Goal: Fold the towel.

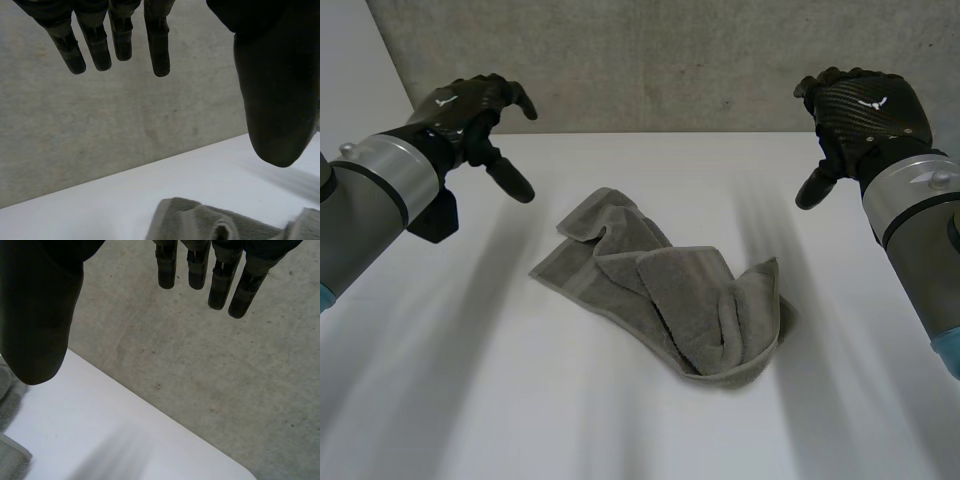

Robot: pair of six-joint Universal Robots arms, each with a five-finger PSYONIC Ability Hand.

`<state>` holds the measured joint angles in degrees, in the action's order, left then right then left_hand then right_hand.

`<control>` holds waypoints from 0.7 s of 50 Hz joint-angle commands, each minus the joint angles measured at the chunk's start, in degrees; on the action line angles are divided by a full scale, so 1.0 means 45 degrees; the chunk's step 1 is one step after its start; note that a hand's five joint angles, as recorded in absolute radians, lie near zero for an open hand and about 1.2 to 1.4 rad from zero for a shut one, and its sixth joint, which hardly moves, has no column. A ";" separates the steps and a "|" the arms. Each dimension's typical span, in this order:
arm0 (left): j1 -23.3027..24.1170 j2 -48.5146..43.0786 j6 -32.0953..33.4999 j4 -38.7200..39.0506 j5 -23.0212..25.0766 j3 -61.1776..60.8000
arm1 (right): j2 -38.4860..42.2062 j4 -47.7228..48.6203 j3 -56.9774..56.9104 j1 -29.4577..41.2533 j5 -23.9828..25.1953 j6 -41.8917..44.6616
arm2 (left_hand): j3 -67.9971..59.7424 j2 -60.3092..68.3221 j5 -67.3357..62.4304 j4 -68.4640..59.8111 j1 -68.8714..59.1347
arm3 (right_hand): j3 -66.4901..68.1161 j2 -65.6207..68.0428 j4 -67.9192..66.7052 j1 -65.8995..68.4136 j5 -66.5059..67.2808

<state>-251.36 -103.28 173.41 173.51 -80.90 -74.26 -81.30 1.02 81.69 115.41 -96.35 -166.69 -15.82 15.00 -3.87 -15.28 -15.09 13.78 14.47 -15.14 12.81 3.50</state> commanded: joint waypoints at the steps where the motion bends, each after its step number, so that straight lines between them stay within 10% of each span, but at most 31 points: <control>1: 0.0175 0.0198 0.0274 -0.0062 -0.1672 0.0018 | 0.0195 -0.0167 -0.0126 -0.0332 0.0882 -0.0281 | 0.0908 -0.0727 0.0475 0.0788 0.0748 | -0.0840 -0.0992 0.1142 -0.0624 -0.0778; 27: 0.0878 0.0023 0.1270 -0.0042 -0.1946 -0.0021 | 0.0215 -0.0226 -0.0282 -0.0470 0.1196 -0.0164 | 0.0984 -0.0802 0.0551 0.0863 0.0823 | -0.0840 -0.0992 0.1142 -0.0624 -0.0778; 35: 0.0878 -0.0873 0.1387 -0.0022 -0.1265 -0.0119 | 0.0410 -0.2277 -0.0693 -0.0392 0.1880 0.3449 | 0.0647 -0.0466 0.0215 0.0527 0.0487 | -0.0840 -0.0992 0.1142 -0.0624 -0.0778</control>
<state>-247.42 -103.83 179.31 173.45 -89.35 -74.66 -80.03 -3.19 79.57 113.44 -90.05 -161.54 -15.82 14.89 -3.87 -15.26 -15.10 13.77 14.46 -15.13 12.80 3.50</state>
